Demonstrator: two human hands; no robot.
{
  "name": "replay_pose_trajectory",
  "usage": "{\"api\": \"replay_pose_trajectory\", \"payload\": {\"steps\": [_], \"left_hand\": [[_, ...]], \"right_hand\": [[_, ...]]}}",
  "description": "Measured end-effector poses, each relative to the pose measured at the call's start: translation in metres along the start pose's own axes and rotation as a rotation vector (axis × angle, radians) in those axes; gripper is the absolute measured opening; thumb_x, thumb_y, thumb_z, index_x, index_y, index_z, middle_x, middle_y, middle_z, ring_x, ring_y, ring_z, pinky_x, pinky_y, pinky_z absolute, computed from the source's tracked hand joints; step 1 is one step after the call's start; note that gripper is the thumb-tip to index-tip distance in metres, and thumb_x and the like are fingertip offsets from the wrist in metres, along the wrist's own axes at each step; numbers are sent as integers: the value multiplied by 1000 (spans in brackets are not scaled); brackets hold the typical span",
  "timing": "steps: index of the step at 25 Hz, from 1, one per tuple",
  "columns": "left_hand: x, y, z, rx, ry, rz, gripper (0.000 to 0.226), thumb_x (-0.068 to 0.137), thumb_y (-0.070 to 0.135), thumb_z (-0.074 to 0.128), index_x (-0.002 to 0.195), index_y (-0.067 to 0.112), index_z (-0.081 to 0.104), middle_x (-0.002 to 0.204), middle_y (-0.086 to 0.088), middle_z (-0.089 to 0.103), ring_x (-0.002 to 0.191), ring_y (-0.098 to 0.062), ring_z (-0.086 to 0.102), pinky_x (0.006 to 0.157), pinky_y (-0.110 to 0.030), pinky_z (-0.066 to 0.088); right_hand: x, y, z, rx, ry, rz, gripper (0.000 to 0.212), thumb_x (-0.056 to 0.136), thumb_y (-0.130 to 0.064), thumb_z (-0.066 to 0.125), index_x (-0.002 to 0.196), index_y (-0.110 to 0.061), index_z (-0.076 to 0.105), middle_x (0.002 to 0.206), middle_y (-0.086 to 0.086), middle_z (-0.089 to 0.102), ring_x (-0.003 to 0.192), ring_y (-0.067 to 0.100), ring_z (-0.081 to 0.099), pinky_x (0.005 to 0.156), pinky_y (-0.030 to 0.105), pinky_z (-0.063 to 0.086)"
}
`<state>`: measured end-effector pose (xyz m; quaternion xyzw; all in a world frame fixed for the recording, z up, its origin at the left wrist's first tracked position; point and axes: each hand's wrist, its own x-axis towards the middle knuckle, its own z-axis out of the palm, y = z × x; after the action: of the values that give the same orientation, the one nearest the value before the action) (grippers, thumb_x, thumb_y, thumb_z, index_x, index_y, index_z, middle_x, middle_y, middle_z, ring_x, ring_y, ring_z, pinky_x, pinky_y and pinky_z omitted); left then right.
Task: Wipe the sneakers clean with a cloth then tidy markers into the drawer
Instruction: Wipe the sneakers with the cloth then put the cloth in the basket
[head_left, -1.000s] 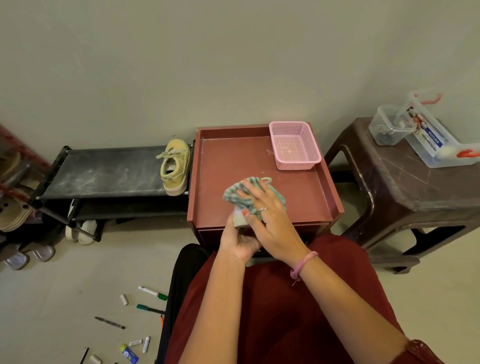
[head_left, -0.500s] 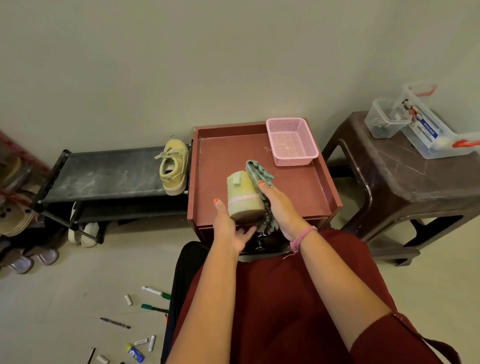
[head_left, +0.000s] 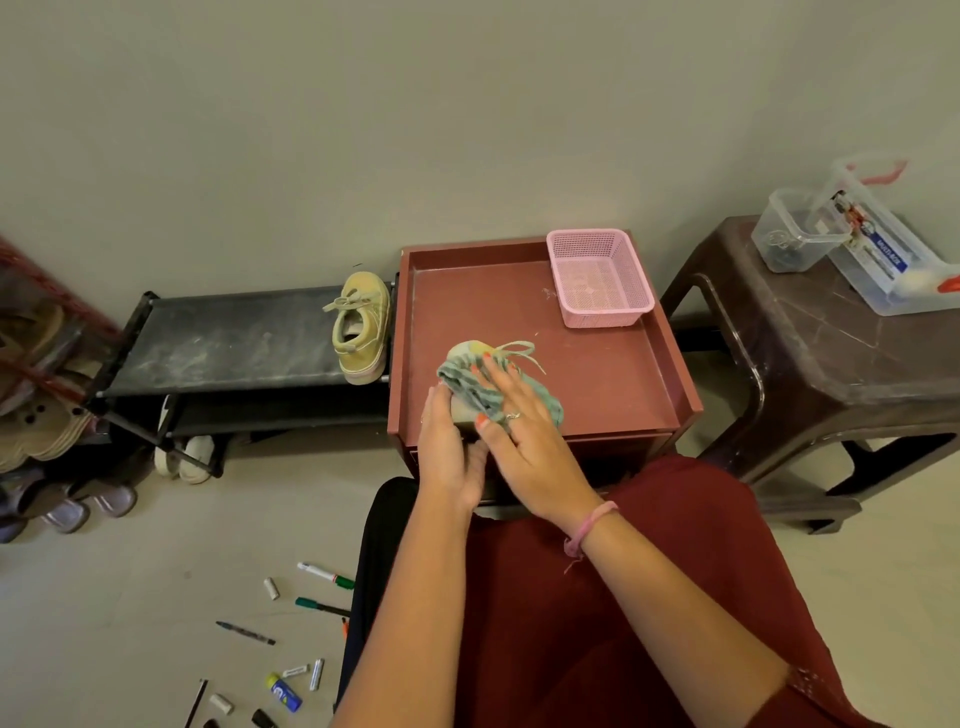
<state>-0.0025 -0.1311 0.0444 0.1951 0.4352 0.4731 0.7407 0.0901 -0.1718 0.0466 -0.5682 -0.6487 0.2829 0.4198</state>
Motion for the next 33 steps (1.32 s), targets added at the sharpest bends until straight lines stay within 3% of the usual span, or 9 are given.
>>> {"api": "replay_pose_trajectory", "payload": {"steps": [3,5,9,12,15,19,24,28,33], "left_hand": [[-2,6,7,-14,96,-11,33,99,31,48,124,12,60,114,-12,68,103,-19,66,89,-37,54],[-1,10,9,-35,114,-20,36,99,32,48,128,12,56,121,-13,65,111,-22,63,97,-43,50],[3,17,8,-39,123,-8,30,100,31,47,120,13,60,110,-11,70,100,-22,68,89,-41,54],[1,21,10,-39,118,-6,23,101,28,46,106,15,65,106,-10,71,99,-23,69,81,-37,58],[4,23,9,-48,148,-20,16,101,29,47,100,23,62,115,-10,66,111,-26,62,99,-48,48],[5,23,5,-43,137,-24,17,100,32,47,104,23,60,118,-12,64,110,-25,61,98,-48,48],[10,2,-19,-187,101,-44,37,102,36,41,118,10,63,124,-18,64,115,-28,61,103,-44,46],[12,-29,-43,-263,53,-91,59,91,53,46,135,14,53,134,-12,59,124,-24,56,108,-41,43],[15,-29,-46,-225,71,-37,55,79,35,61,128,10,57,126,-13,64,110,-20,64,88,-33,57]], "right_hand": [[6,21,1,427,123,333,29,100,-35,41,106,-16,62,98,-11,66,90,3,60,77,24,47],[9,19,-1,571,163,561,31,99,-37,42,99,-10,59,77,6,57,65,13,52,51,20,41],[0,-9,14,592,153,364,34,100,-33,41,130,-21,52,109,-14,57,102,2,52,89,16,39],[-7,-5,21,308,53,116,40,99,-34,38,138,-46,35,146,-19,35,140,3,21,114,20,16],[0,18,14,474,157,370,39,98,-39,43,121,-13,58,112,-5,61,107,3,54,96,31,41],[10,15,15,591,209,537,24,101,-29,41,110,-17,60,91,-14,59,88,6,53,81,25,44],[3,-3,37,227,26,145,38,99,-33,36,130,-53,40,145,-31,29,141,0,14,117,30,8],[-6,15,36,10,-77,90,42,100,-30,34,141,-28,42,151,-23,27,142,-5,4,119,35,6],[7,32,29,-89,-127,123,38,100,-30,38,135,-20,51,149,-26,28,140,-9,10,117,31,17]]}}
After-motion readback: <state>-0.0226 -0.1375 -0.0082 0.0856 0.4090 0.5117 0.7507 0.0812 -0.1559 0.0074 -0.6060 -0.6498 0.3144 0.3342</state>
